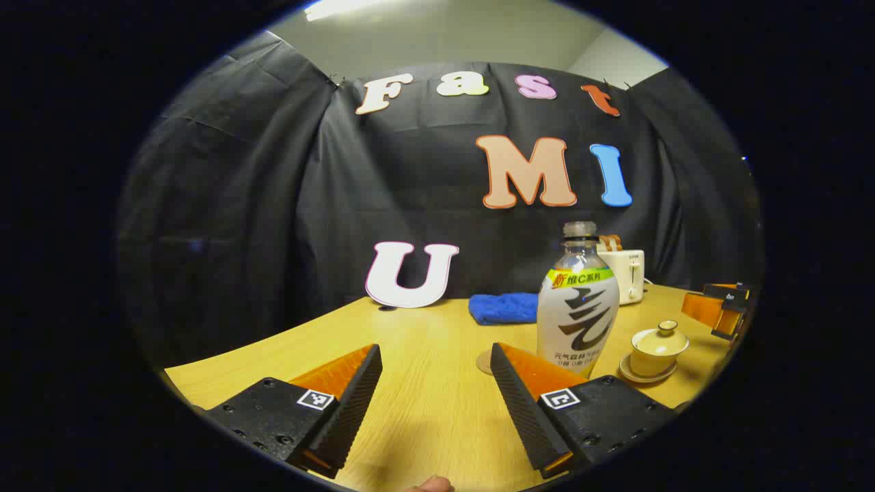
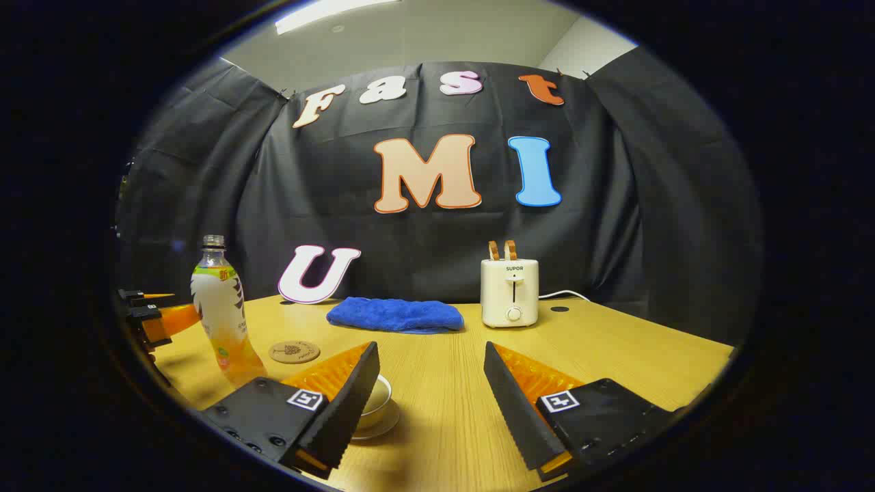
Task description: Open the teacup lid with one hand, grasp the water bottle and pour water into the teacup with the other hand; after pouring, place the water bottle on the coaster and then close the teacup lid.
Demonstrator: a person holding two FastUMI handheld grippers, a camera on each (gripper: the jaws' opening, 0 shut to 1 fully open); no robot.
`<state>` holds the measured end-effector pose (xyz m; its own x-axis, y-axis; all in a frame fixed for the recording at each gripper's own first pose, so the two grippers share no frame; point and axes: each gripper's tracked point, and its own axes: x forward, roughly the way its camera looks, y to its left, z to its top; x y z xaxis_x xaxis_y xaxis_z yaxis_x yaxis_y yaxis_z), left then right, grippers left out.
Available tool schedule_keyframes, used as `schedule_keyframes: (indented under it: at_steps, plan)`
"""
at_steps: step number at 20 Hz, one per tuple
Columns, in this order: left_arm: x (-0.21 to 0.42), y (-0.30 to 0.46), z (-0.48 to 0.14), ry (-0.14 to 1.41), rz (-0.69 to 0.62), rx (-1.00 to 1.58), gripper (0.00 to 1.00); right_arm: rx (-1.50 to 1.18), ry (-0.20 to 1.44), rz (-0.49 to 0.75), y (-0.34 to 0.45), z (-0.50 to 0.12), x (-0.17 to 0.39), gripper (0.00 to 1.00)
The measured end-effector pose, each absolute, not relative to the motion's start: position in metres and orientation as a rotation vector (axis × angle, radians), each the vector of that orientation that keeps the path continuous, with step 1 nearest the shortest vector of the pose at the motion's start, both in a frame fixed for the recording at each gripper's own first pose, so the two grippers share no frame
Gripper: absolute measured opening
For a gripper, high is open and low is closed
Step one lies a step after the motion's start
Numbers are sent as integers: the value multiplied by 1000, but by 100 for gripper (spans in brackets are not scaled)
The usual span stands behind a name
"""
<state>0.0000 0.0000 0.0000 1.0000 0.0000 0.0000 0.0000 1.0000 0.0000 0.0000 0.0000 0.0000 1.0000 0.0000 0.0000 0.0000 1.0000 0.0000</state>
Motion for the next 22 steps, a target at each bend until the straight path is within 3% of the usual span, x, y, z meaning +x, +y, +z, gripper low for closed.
schedule_keyframes:
  at_steps: [2, 3, 4, 12, 15, 17, 22]
  plan:
    - [0, -3, -5, -5, -2, -1, 94, 0, 2, -1, 0, -1, 0, 94]
    - [-1, -6, -5, -6, -14, 0, 93, 0, 3, -1, 0, -1, 0, 98]
    - [0, -7, -3, -7, -20, 0, 94, 0, 3, -1, 0, -1, 0, 94]
    - [1, -7, -5, -5, -25, 2, 93, 2, 5, 28, 6, -1, -1, 94]
    - [2, -11, -4, -7, -40, 1, 93, 2, 6, 61, 13, -1, -3, 99]
    - [3, -10, -4, -7, -40, 1, 93, 2, 7, 57, 10, -1, -3, 94]
    - [2, -11, -4, -7, -42, -1, 93, 3, 7, 69, 14, -1, -3, 100]
